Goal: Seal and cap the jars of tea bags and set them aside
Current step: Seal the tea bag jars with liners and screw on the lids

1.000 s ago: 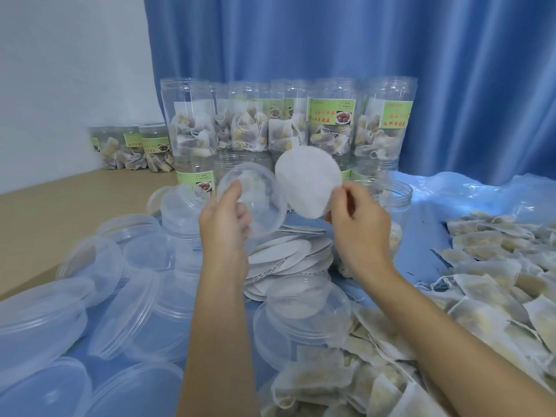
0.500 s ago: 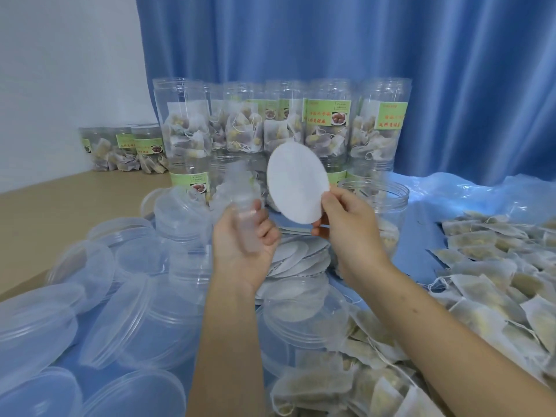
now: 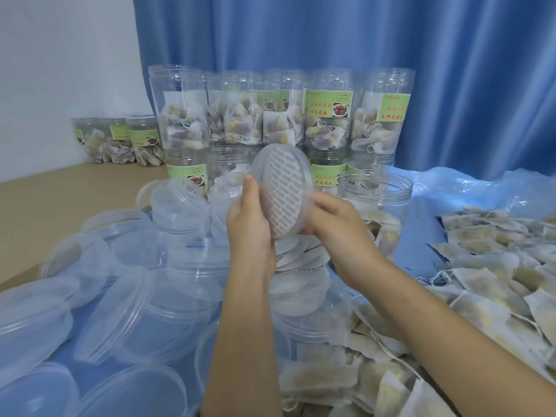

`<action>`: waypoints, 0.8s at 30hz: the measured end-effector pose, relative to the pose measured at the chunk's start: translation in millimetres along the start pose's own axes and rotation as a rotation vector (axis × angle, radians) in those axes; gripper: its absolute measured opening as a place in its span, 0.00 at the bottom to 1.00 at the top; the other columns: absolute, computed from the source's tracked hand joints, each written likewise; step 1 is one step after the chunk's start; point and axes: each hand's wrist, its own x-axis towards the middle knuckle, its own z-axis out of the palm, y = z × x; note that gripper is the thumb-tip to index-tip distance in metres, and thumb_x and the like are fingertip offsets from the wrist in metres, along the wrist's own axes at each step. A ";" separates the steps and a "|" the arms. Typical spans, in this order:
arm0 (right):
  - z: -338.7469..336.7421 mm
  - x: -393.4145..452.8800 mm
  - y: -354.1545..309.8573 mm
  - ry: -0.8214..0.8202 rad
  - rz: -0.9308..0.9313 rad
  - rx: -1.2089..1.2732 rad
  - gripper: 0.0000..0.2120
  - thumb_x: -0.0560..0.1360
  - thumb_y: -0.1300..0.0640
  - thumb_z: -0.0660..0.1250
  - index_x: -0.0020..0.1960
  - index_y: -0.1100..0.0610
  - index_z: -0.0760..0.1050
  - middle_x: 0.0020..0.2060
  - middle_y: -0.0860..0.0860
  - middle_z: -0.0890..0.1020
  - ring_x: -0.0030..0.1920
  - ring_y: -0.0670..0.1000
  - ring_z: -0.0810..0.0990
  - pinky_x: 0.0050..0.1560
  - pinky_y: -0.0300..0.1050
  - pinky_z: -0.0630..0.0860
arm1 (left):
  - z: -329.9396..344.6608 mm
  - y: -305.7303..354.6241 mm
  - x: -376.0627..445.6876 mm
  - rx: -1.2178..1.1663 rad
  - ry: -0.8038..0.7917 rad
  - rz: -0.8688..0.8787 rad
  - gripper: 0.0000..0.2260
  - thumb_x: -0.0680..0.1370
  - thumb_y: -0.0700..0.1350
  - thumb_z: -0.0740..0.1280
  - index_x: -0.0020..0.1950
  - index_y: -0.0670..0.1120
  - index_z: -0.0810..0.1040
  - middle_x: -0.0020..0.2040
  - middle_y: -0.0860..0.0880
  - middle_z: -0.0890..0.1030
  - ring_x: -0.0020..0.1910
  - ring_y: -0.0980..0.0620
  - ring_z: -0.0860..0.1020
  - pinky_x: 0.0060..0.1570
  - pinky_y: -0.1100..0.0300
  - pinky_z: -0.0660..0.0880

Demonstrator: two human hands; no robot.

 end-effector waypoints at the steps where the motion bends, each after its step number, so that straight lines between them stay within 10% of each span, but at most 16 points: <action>1: -2.0 2.3 -1.5 -0.022 0.057 0.160 0.10 0.79 0.57 0.61 0.44 0.54 0.81 0.39 0.47 0.83 0.43 0.47 0.80 0.47 0.40 0.78 | -1.6 0.8 1.2 0.018 0.019 0.039 0.13 0.80 0.53 0.61 0.43 0.46 0.78 0.39 0.50 0.84 0.43 0.51 0.83 0.40 0.57 0.81; 6: -7.1 2.5 -12.8 -0.101 0.077 0.364 0.27 0.71 0.41 0.65 0.63 0.57 0.74 0.55 0.53 0.82 0.55 0.52 0.81 0.54 0.48 0.79 | -10.1 8.2 -0.9 -0.019 0.007 0.071 0.14 0.76 0.51 0.68 0.53 0.40 0.79 0.47 0.46 0.85 0.46 0.49 0.84 0.40 0.58 0.80; 11: -13.6 -1.9 -15.5 0.035 -0.491 -0.766 0.47 0.63 0.44 0.76 0.75 0.48 0.53 0.72 0.52 0.55 0.73 0.50 0.57 0.70 0.44 0.61 | -5.9 7.7 -7.1 -0.059 -0.153 -0.043 0.19 0.70 0.48 0.74 0.55 0.39 0.79 0.55 0.40 0.82 0.57 0.41 0.80 0.57 0.44 0.76; 16: -18.7 -3.5 -19.9 -0.127 -0.523 -1.211 0.44 0.64 0.37 0.70 0.75 0.48 0.58 0.74 0.58 0.56 0.73 0.56 0.55 0.71 0.52 0.58 | 0.1 0.0 -7.4 -0.083 -0.291 -0.244 0.20 0.72 0.52 0.70 0.61 0.43 0.79 0.60 0.41 0.80 0.60 0.44 0.78 0.63 0.46 0.73; 20: -26.1 -0.9 -23.2 -0.030 -0.483 -1.270 0.47 0.62 0.36 0.67 0.75 0.54 0.58 0.73 0.58 0.60 0.70 0.59 0.62 0.69 0.51 0.61 | 3.4 -1.4 -12.4 -0.251 -0.467 -0.290 0.19 0.69 0.51 0.70 0.56 0.44 0.80 0.50 0.45 0.83 0.50 0.49 0.82 0.47 0.55 0.79; 24: -47.1 13.4 -37.8 0.140 -0.491 -1.296 0.43 0.62 0.34 0.58 0.72 0.55 0.64 0.72 0.58 0.61 0.68 0.61 0.65 0.67 0.55 0.64 | 5.4 -4.4 -13.2 -0.236 -0.606 -0.235 0.09 0.72 0.46 0.68 0.49 0.44 0.78 0.43 0.48 0.80 0.47 0.51 0.77 0.51 0.58 0.74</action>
